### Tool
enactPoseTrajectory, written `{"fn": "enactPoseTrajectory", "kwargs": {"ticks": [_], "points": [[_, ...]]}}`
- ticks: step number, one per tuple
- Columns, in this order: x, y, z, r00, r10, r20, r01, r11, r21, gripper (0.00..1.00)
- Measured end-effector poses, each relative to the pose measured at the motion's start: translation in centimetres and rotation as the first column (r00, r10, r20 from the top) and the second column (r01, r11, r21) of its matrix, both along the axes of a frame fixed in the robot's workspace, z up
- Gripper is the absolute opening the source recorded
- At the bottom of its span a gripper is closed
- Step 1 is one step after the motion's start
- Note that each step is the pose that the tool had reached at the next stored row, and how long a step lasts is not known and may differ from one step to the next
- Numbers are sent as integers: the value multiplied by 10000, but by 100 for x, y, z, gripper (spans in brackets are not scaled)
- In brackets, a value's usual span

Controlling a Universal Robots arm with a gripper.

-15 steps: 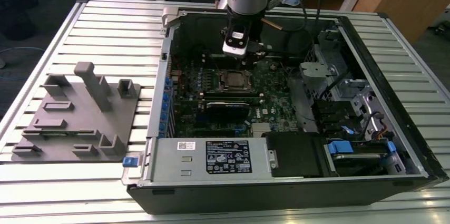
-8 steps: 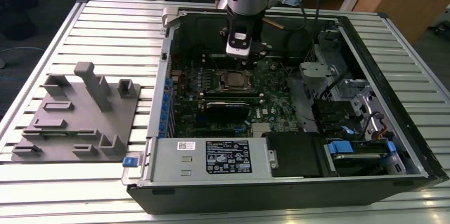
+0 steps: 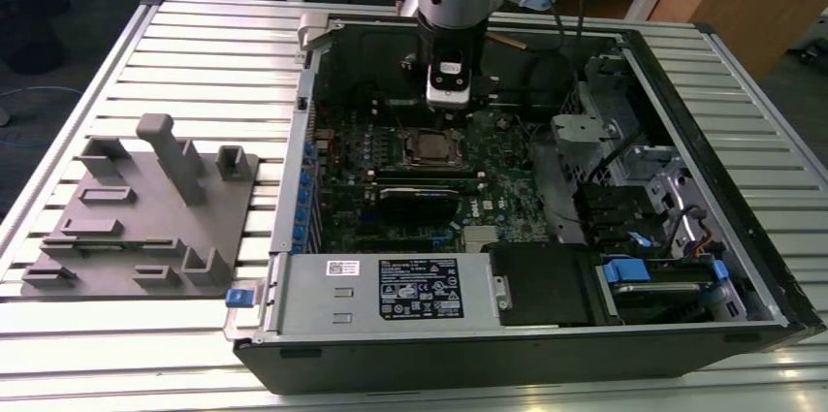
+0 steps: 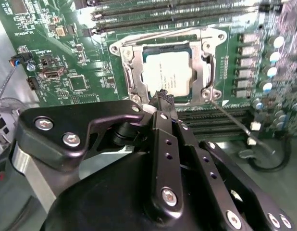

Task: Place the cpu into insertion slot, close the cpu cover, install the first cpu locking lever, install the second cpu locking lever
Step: 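Close the cpu cover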

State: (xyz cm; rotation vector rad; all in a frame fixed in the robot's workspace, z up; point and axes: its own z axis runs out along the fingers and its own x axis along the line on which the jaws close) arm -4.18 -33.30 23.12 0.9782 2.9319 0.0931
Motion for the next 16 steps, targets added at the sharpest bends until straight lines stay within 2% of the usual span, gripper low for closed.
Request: {"fn": "enactPoseTrajectory", "kwargs": {"ticks": [3,4,7,10,13,16], "points": [[0,0,-4,9996,255,-96,-258,9992,-311,10],[0,0,-8,9993,347,-123,-351,9987,-379,10],[-1,0,-16,9969,773,-130,-778,9962,-388,10],[0,0,-22,9917,1282,-130,-1287,9909,-388,10],[0,1,-27,9833,1813,-129,-1816,9826,-386,10],[0,0,-33,9725,2324,-129,-2328,9718,-387,10]]}}
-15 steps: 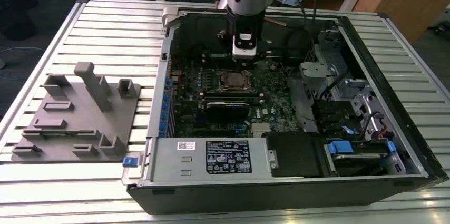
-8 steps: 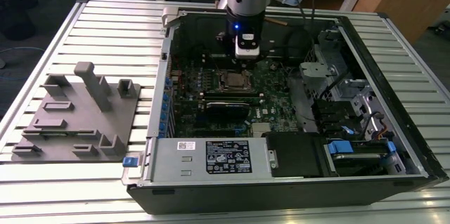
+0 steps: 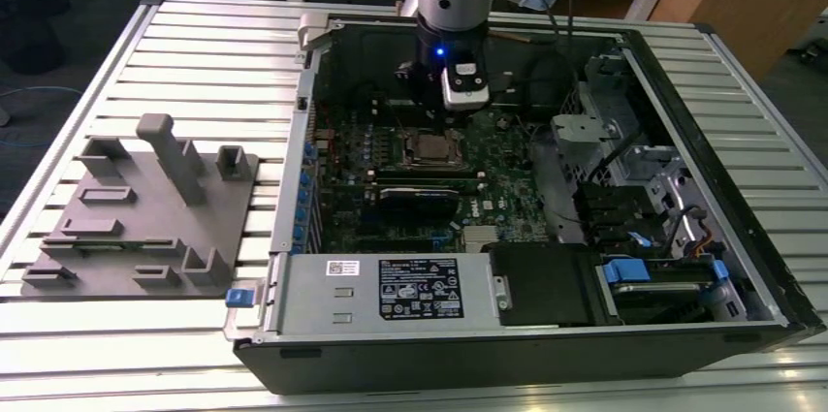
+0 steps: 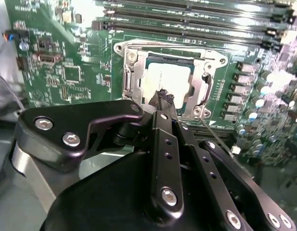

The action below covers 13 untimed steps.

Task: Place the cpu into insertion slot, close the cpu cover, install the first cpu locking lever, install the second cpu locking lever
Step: 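Close the cpu cover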

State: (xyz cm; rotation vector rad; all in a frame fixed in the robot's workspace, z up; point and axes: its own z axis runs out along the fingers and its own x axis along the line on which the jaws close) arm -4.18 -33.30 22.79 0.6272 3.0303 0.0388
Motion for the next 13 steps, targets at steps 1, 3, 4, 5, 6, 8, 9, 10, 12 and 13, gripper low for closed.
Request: {"fn": "enactPoseTrajectory", "kwargs": {"ticks": [1,3,4,5,6,8,9,10,12,13], "points": [[0,0,-3,9998,187,-1,-187,9998,-2,10],[0,0,-6,9986,523,-2,-523,9986,-8,10],[0,0,-8,9977,684,-2,-684,9977,-8,10],[0,0,-10,9964,850,-1,-850,9964,-8,10],[0,0,-12,9948,1020,0,-1020,9948,-7,10],[0,0,-19,9877,1563,-1,-1563,9877,-7,10],[0,0,-20,9854,1703,-1,-1703,9854,-7,10],[0,0,-22,9831,1832,-1,-1832,9831,-8,10],[0,0,-26,9786,2058,-1,-2058,9786,-7,10],[0,0,-27,9761,2173,-1,-2173,9761,-7,10]]}}
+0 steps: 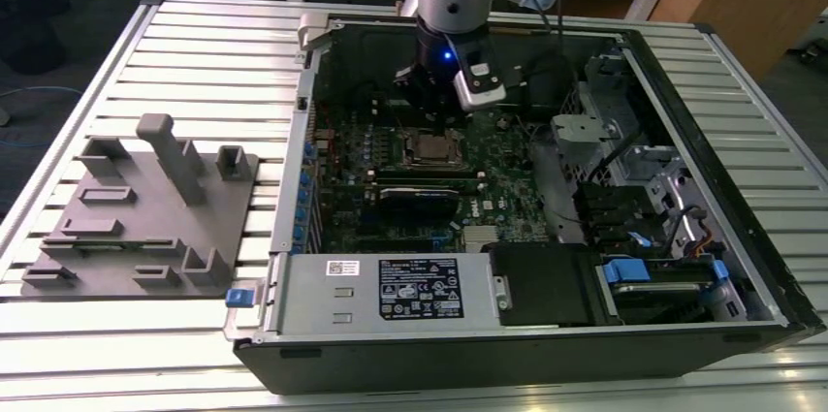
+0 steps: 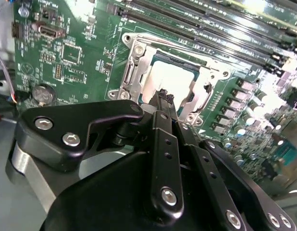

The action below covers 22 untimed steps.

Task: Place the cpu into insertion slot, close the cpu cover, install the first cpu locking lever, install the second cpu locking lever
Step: 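Close the cpu cover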

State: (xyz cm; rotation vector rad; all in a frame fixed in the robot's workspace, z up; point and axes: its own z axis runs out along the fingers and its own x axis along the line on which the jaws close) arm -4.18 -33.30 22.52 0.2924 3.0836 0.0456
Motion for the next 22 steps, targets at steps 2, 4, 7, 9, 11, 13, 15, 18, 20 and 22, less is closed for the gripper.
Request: {"fn": "enactPoseTrajectory", "kwargs": {"ticks": [2,4,7,9,11,13,15,18,20,22], "points": [[0,0,-3,9996,289,0,-289,9996,0,10],[0,0,-6,9986,523,0,-523,9986,-4,10],[0,0,-11,9973,737,-8,-737,9973,-39,10],[0,-1,-16,9945,1043,-8,-1043,9945,-40,10],[0,0,-21,9903,1390,-8,-1390,9903,-40,10],[1,1,-24,9878,1555,-19,-1555,9878,-100,10],[1,0,-25,9875,1574,-31,-1574,9874,-187,10],[0,-1,-24,9875,1577,-36,-1578,9872,-214,10],[0,0,-25,9875,1578,-52,-1579,9872,-214,10],[1,0,-27,9874,1576,-169,-1579,9873,-194,10]]}}
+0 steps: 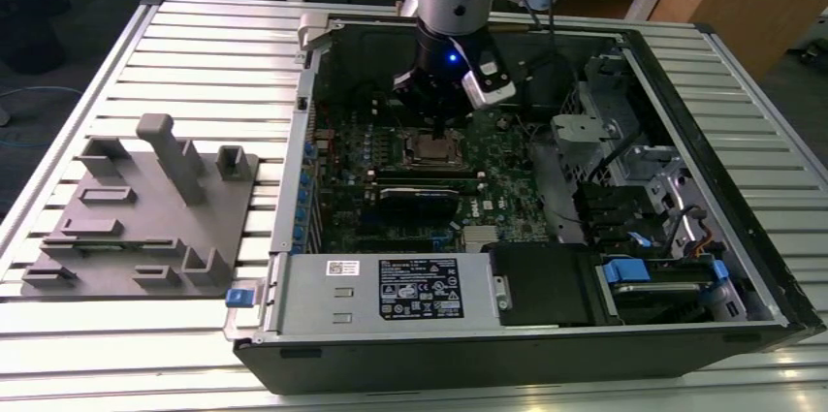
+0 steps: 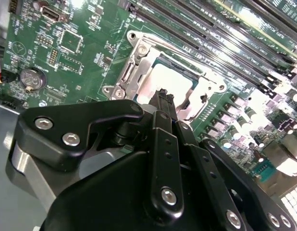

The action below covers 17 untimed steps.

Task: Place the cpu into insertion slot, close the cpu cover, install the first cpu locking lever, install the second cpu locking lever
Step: 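Close the cpu cover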

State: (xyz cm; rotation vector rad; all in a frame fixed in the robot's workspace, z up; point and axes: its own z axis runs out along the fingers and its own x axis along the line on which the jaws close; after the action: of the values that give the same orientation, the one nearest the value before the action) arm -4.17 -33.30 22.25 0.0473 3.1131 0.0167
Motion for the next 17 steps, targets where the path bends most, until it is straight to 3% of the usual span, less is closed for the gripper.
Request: {"fn": "enactPoseTrajectory", "kwargs": {"ticks": [1,7,17], "points": [[0,0,0,10000,0,-42,0,10000,-2,10],[0,0,-1,10000,1,-48,-1,10000,0,10],[-9,0,-57,10000,2,-47,-2,10000,1,10]]}}
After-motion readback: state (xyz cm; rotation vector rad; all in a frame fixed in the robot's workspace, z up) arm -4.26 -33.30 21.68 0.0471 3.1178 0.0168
